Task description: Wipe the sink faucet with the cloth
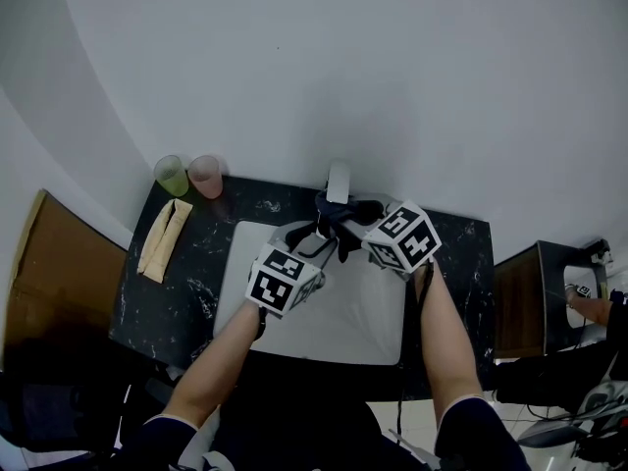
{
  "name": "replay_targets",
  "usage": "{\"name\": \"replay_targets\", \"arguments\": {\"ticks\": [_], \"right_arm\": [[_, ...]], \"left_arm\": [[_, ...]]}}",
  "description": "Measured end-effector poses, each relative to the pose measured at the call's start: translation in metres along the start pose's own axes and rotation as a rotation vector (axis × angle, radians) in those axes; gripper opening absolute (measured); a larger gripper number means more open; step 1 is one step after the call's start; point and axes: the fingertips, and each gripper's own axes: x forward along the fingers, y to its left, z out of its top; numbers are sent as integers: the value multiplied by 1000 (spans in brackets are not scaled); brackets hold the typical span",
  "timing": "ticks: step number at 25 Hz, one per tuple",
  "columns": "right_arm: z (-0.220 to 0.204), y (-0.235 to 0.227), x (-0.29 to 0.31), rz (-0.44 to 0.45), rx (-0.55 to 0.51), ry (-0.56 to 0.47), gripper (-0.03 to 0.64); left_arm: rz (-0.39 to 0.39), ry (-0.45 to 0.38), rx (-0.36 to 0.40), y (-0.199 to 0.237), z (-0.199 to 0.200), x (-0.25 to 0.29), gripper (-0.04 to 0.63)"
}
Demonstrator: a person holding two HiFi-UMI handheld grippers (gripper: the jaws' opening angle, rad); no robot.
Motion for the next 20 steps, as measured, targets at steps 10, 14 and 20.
{"name": "replay_targets", "arguments": {"ticks": [10, 14, 20], "right_arm": [[-5, 40, -13, 38, -63, 57, 98], [-6, 43, -13, 32, -61, 70, 98], [-6, 31, -9, 6, -36, 71, 100]], "left_arm": [[-17, 19, 16, -7, -11, -11, 160], [-25, 23, 27, -7, -11, -12, 159], [3, 9, 32, 1, -11, -11, 100]]}}
